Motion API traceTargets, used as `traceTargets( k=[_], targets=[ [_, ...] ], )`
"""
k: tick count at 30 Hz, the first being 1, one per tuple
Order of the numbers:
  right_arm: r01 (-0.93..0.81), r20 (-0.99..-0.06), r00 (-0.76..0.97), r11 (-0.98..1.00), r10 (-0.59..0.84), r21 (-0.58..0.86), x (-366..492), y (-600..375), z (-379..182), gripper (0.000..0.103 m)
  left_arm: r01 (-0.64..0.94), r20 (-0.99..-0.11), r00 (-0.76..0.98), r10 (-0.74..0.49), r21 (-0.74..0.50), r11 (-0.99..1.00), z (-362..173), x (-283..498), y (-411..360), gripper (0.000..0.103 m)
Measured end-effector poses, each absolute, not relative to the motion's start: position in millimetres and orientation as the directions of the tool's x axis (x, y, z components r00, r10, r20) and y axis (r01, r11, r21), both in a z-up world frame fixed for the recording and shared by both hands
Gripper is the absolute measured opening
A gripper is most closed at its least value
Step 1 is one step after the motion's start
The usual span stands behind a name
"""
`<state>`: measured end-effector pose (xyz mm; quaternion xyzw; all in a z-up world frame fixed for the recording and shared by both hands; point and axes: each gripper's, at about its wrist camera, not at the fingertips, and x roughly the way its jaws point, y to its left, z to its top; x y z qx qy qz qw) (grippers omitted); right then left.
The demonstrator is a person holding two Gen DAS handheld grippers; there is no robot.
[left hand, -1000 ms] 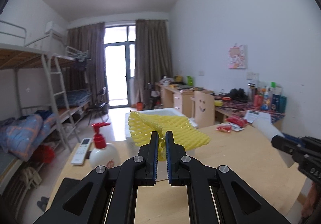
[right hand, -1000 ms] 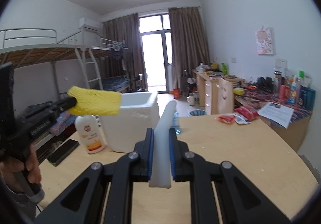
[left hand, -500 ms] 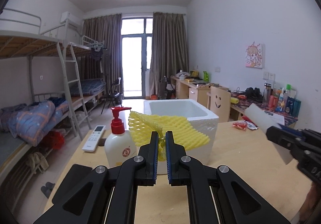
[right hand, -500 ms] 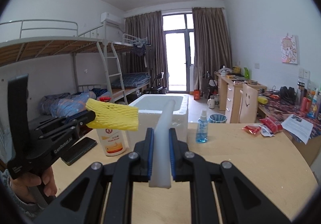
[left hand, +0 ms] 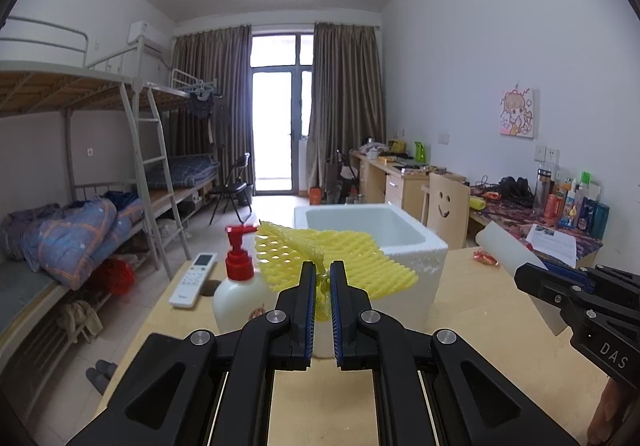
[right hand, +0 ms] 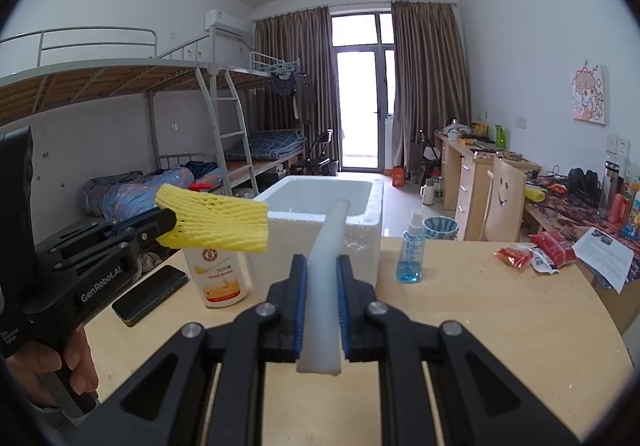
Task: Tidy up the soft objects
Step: 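Carry the sponge in the left tool while the right tool carries the strip toward the foam box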
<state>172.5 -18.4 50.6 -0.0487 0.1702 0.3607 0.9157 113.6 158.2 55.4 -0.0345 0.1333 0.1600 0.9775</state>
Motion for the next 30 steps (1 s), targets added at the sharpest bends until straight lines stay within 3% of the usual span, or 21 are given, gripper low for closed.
traceTargets(
  k=[30],
  targets=[
    [-0.699, -0.341, 0.678, 0.715, 0.651, -0.023, 226, 28, 82, 0.017, -0.31, -0.233, 0.926, 0.297, -0.019, 0.951, 92, 165, 185, 0.007]
  ],
)
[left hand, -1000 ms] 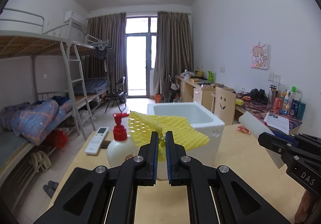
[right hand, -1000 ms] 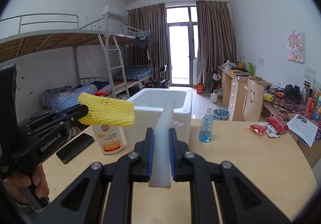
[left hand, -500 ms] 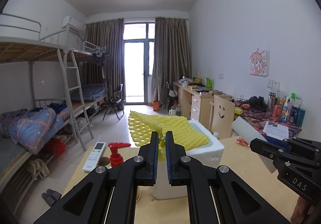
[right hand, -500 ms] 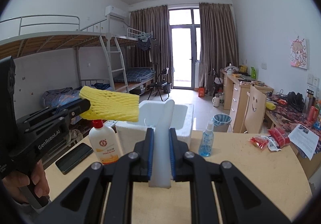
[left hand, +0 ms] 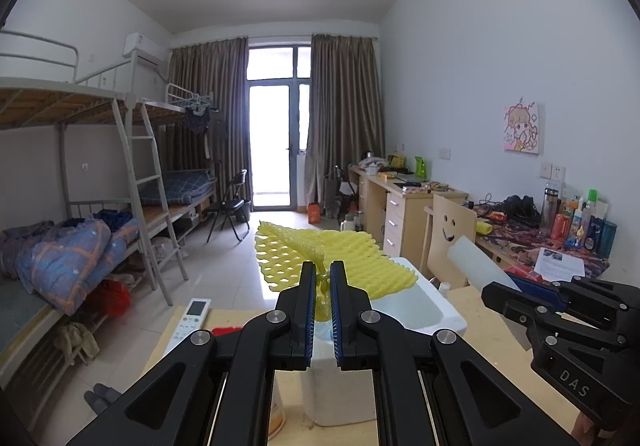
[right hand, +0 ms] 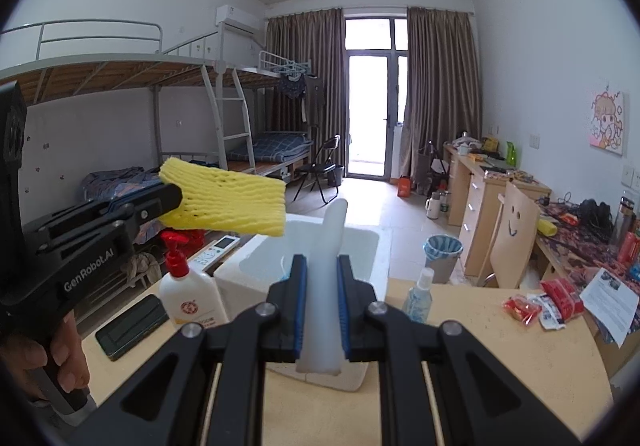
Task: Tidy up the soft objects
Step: 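Carry the sponge in the left tool while the right tool carries the strip toward the foam box, then lower the yellow sponge into the foam box and open the left tool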
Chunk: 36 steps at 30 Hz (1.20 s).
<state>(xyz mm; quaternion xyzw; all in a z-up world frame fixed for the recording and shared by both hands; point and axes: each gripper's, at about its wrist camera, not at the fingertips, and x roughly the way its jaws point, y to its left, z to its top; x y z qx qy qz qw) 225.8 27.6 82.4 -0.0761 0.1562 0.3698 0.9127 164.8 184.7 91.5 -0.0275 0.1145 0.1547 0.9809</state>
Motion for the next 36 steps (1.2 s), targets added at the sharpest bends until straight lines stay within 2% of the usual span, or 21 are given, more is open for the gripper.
traceTargets(
  k=[13, 31, 33, 35, 36],
  targets=[
    [-0.698, -0.365, 0.669, 0.716, 0.647, -0.01, 262, 44, 78, 0.017, -0.312, -0.277, 0.913, 0.3, 0.0, 0.95, 87, 201, 195, 0.008],
    [-0.645, -0.374, 0.71, 0.764, 0.597, -0.005, 276, 24, 82, 0.017, -0.202, -0.388, 0.908, 0.159, -0.073, 0.977, 70, 255, 194, 0.007],
    [-0.641, -0.373, 0.714, 0.768, 0.593, -0.004, 274, 24, 82, 0.017, -0.21, -0.398, 0.902, 0.167, -0.067, 0.975, 68, 259, 195, 0.015],
    [-0.636, -0.372, 0.718, 0.771, 0.589, -0.006, 275, 22, 82, 0.017, -0.217, -0.403, 0.899, 0.172, -0.066, 0.974, 68, 261, 196, 0.036],
    [-0.635, -0.372, 0.719, 0.773, 0.588, -0.005, 276, 21, 82, 0.017, -0.215, -0.4, 0.901, 0.17, -0.07, 0.974, 68, 262, 195, 0.043]
  ],
)
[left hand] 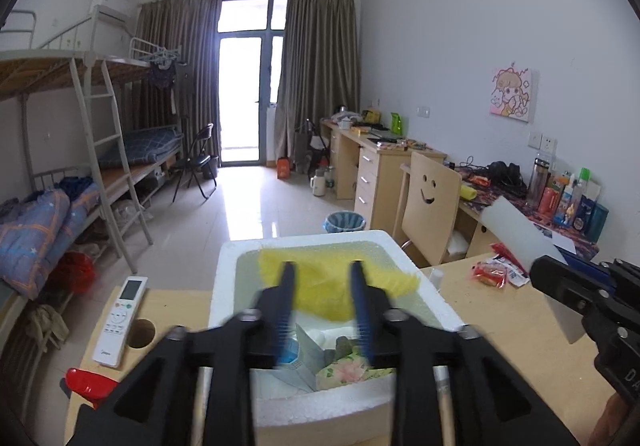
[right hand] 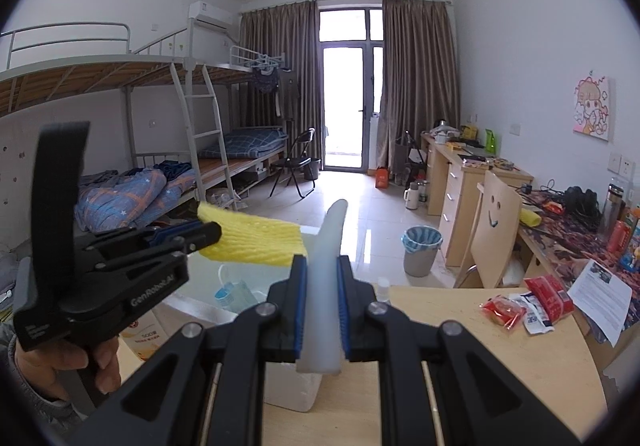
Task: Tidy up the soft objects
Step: 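Lower the yellow sponge into the foam box and open the left tool, then lower the white foam strip into the foam box and open the right tool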
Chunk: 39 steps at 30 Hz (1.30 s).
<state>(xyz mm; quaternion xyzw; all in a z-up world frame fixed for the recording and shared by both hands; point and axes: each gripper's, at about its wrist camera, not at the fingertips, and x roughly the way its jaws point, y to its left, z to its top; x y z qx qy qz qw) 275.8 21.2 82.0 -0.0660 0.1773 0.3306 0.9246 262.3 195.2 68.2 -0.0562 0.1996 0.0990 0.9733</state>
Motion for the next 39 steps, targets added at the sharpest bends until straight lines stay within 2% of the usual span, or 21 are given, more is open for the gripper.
traceTargets(
  k=[1, 2, 4, 5, 7, 21, 39],
  targets=[
    [-0.634, -0.372, 0.719, 0.773, 0.587, -0.003, 276, 20, 82, 0.017, -0.215, -0.396, 0.902, 0.171, -0.07, 0.974, 69, 262, 195, 0.058],
    [-0.632, -0.371, 0.721, 0.775, 0.586, -0.005, 276, 20, 82, 0.017, -0.227, -0.388, 0.903, 0.184, -0.065, 0.972, 70, 260, 195, 0.068],
    [-0.629, -0.369, 0.724, 0.777, 0.583, -0.005, 276, 19, 82, 0.017, -0.247, -0.367, 0.906, 0.211, -0.053, 0.968, 74, 256, 195, 0.078],
    [-0.629, -0.368, 0.724, 0.778, 0.584, -0.004, 277, 18, 82, 0.017, -0.256, -0.358, 0.907, 0.223, -0.049, 0.965, 76, 253, 194, 0.09],
    [-0.628, -0.367, 0.725, 0.778, 0.583, -0.006, 277, 19, 83, 0.017, -0.269, -0.333, 0.912, 0.241, -0.039, 0.962, 80, 246, 193, 0.099],
    [-0.659, -0.378, 0.699, 0.752, 0.607, -0.01, 274, 36, 83, 0.017, -0.315, -0.268, 0.919, 0.29, -0.054, 0.948, 99, 209, 208, 0.102],
    [-0.721, -0.404, 0.629, 0.693, 0.664, 0.016, 278, 79, 76, 0.017, -0.394, -0.26, 0.891, 0.371, -0.04, 0.918, 97, 177, 225, 0.102]
  ],
)
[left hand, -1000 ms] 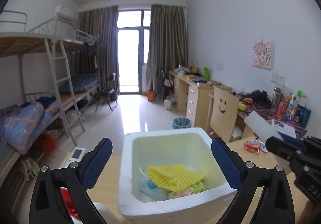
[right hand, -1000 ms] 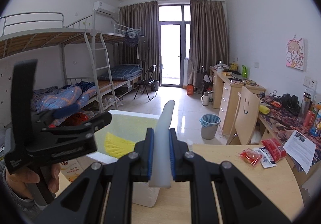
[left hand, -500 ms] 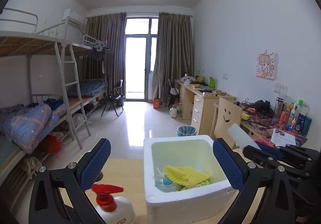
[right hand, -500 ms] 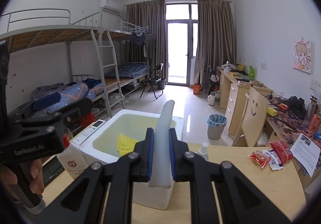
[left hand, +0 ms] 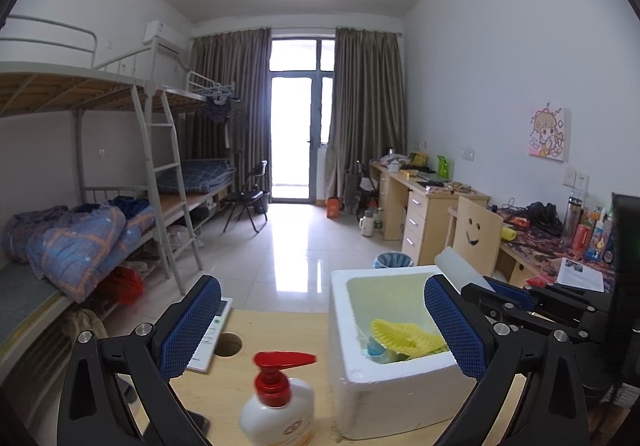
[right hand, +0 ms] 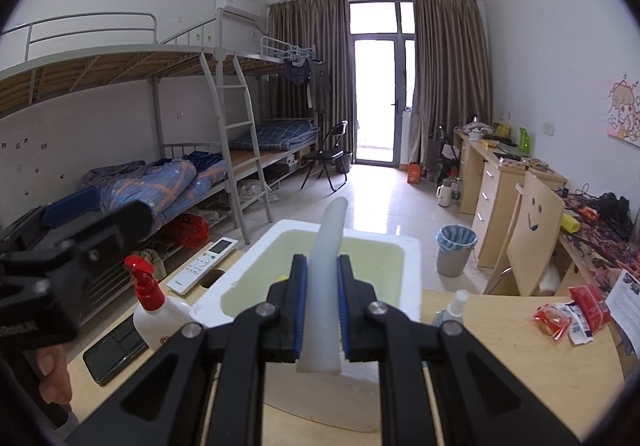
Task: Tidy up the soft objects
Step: 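Lower the white foam strip into the foam box and open the right tool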
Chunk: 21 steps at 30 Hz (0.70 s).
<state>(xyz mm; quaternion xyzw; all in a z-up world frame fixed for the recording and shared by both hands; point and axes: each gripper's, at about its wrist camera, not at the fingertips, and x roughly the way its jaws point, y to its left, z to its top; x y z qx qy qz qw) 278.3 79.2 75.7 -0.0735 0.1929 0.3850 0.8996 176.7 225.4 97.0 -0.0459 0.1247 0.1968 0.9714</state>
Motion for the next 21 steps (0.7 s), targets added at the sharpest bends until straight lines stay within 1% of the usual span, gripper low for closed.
traceTargets(
  k=[11, 12, 14, 16, 17, 18, 21],
  targets=[
    [-0.729, -0.425, 0.617, 0.685, 0.663, 0.01, 293, 98, 68, 0.018, -0.435, -0.26, 0.875, 0.41, -0.046, 0.899, 92, 169, 235, 0.102],
    [-0.729, -0.426, 0.616, 0.685, 0.662, 0.011, 292, 100, 67, 0.02, -0.438, -0.262, 0.872, 0.412, -0.044, 0.898, 91, 169, 235, 0.102],
    [-0.718, -0.435, 0.627, 0.696, 0.646, -0.002, 294, 102, 66, 0.032, -0.439, -0.265, 0.871, 0.414, -0.042, 0.897, 91, 170, 235, 0.102],
    [-0.71, -0.43, 0.641, 0.705, 0.636, -0.015, 294, 103, 65, 0.067, -0.439, -0.265, 0.871, 0.413, -0.045, 0.898, 91, 170, 235, 0.102],
    [-0.707, -0.428, 0.644, 0.707, 0.634, -0.017, 293, 101, 66, 0.071, -0.436, -0.266, 0.873, 0.409, -0.048, 0.899, 92, 170, 234, 0.102],
    [-0.705, -0.421, 0.647, 0.709, 0.636, -0.014, 292, 99, 66, 0.073, -0.434, -0.267, 0.874, 0.407, -0.049, 0.9, 92, 170, 234, 0.102],
    [-0.698, -0.411, 0.657, 0.716, 0.632, -0.015, 290, 95, 69, 0.073, -0.429, -0.266, 0.876, 0.403, -0.047, 0.902, 92, 169, 233, 0.102]
  ],
)
